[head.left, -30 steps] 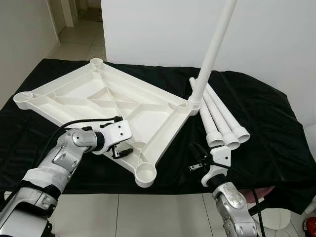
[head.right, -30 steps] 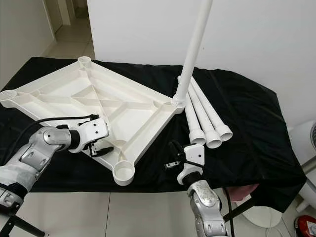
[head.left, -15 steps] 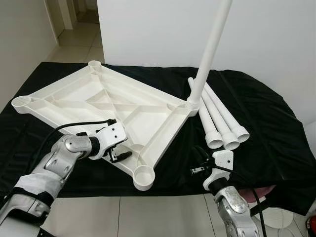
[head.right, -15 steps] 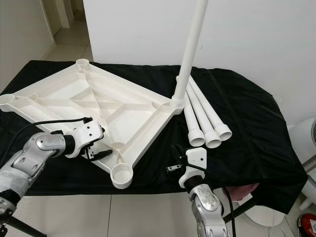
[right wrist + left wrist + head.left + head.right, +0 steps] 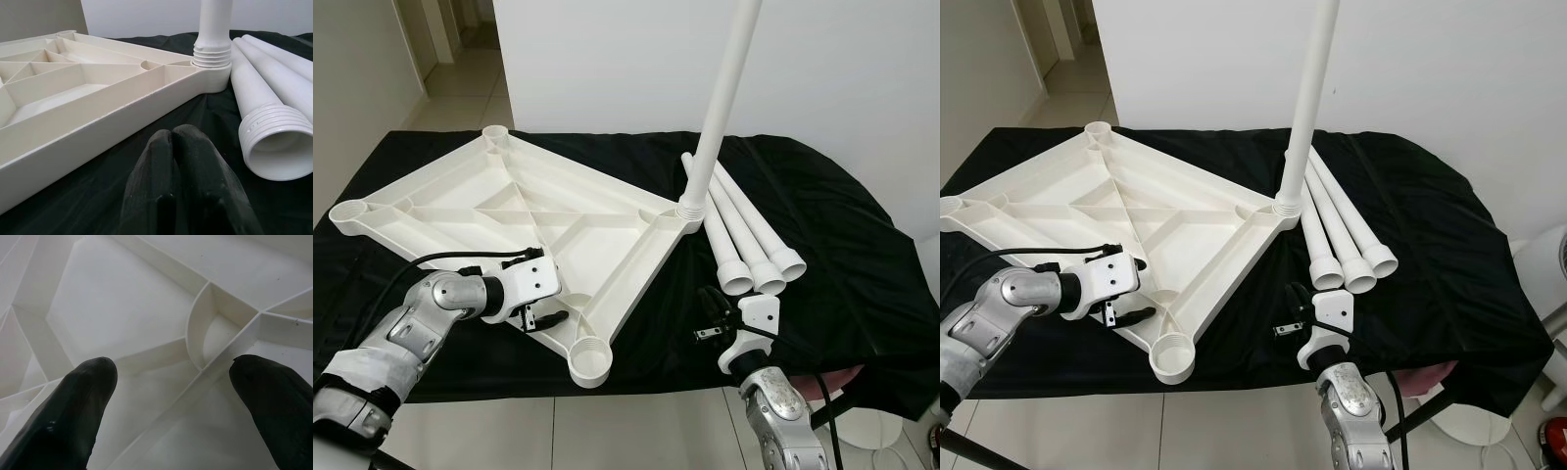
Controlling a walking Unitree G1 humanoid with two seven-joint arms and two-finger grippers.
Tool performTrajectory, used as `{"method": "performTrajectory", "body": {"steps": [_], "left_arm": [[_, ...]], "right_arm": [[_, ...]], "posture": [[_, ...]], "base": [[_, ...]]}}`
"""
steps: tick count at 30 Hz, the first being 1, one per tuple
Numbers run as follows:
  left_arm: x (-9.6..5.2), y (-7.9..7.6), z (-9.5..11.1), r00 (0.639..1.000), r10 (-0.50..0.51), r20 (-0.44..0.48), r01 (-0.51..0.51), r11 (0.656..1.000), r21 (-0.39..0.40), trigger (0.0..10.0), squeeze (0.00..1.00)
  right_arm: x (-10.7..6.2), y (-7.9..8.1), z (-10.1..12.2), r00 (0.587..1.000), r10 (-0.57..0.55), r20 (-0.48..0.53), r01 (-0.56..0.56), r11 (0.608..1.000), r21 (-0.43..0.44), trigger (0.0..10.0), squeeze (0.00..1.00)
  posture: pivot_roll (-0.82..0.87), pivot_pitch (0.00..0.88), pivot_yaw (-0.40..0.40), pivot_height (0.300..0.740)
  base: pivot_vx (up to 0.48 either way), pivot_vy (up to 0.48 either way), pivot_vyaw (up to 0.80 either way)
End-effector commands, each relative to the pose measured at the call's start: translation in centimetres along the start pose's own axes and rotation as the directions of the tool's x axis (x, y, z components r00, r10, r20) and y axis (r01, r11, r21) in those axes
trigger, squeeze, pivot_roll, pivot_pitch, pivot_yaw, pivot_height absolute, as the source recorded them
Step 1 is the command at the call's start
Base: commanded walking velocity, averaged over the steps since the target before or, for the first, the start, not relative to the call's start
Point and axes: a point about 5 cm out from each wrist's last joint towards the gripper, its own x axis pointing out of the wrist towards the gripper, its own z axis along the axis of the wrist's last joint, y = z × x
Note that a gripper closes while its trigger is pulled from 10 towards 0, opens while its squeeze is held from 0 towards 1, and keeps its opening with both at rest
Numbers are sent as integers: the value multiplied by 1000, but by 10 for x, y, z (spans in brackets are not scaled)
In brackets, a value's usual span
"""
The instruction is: Building children table
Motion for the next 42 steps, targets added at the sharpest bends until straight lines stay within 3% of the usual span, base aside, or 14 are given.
{"method": "performTrajectory", "body": {"steps": [1, 4, 5, 21, 27, 28, 29, 30, 32, 33, 36, 42], "left_arm": [[-2, -31, -13, 894, -446, -49, 444, 895, -41, 1216, 0], [-1, -32, -12, 891, -452, -43, 451, 892, -39, 1216, 0], [-1, -33, -11, 885, -464, -34, 462, 886, -38, 0, 0], [-3, -41, -10, 852, -524, -25, 523, 852, -30, 0, 0], [-3, -51, -9, 835, -550, -4, 550, 835, -33, 0, 0], [-1, -52, -8, 846, -533, -1, 533, 846, -28, 3098, 0], [-1, -52, -8, 846, -533, -1, 533, 846, -28, 3098, 0], [2, -50, -8, 861, -508, -9, 507, 861, -27, 10000, 0], [4, -48, -8, 872, -490, -16, 489, 872, -26, 10000, 0], [6, -44, -7, 887, -461, -13, 460, 887, -40, 10000, 1000], [6, -36, -4, 903, -430, 3, 430, 902, -43, 10000, 1000], [3, -31, -4, 901, -433, -17, 432, 901, -20, 10000, 1000]], "right_arm": [[0, -2, 0, 1000, -10, 3, 10, 1000, -6, 10000, 0], [0, -2, 1, 1000, -10, 3, 10, 1000, -7, 10000, 0], [0, -4, 1, 1000, -12, 3, 12, 1000, -10, 10000, 0], [-1, -4, -1, 999, -33, 0, 33, 999, -15, 10000, 0], [-7, -2, -5, 999, -41, -14, 41, 999, -4, 10000, 0], [-9, -1, -6, 999, -43, -18, 43, 999, -3, 10000, 0], [-9, -1, -6, 999, -43, -18, 43, 999, -3, 10000, 0], [-11, -1, -6, 999, -48, -22, 48, 999, -1, 10000, 0], [-12, -1, -7, 998, -50, -23, 50, 999, -1, 10000, 0], [-13, -1, -7, 998, -52, -25, 52, 999, -1, 10000, 0], [-14, -1, -7, 998, -51, -24, 51, 999, 2, 10000, 0], [-15, 5, -4, 1000, -12, -6, 12, 1000, 25, 10000, 0]], "posture": [[-65, 0, -3, 740], [-65, 0, -3, 740], [-68, 0, 0, 740], [-66, 0, 25, 740], [-67, 0, 38, 740], [-67, 0, 40, 740], [-67, 0, 40, 740], [-66, 0, 40, 740], [-66, 0, 40, 740], [-65, 0, 41, 740], [-65, 0, 43, 740], [-64, 0, 44, 740]], "base": [[0, 0, 0], [0, 0, 0], [0, 0, 0], [0, 0, 0], [0, 0, 0], [0, 0, 0], [0, 0, 0], [0, 0, 0], [0, 0, 0], [0, 0, 0], [0, 0, 0], [0, 0, 0]]}}
